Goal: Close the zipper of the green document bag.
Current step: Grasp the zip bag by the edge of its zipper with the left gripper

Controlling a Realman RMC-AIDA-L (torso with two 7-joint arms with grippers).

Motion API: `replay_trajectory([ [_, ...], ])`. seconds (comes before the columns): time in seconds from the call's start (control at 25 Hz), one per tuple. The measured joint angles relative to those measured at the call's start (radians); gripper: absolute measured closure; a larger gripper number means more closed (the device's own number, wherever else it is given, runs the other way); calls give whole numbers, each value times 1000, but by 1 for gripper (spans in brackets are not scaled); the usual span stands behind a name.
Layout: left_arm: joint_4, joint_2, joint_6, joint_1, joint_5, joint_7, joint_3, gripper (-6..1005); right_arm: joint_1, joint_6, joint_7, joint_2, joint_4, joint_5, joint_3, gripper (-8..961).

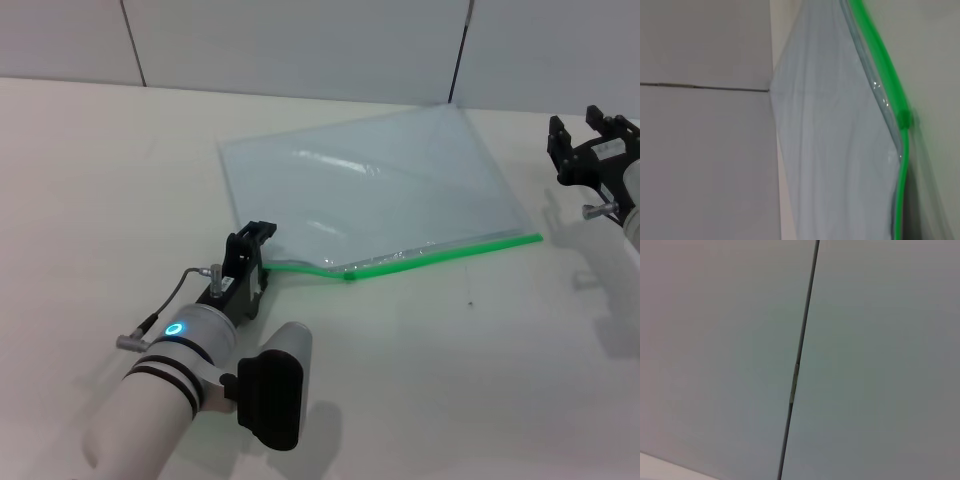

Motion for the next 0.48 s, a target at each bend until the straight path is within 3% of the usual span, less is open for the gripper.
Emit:
replay_trajectory([
  [0.48,10,0,-3,-7,13,-3,-7,571,3,0,0,0,0,0,0,505],
])
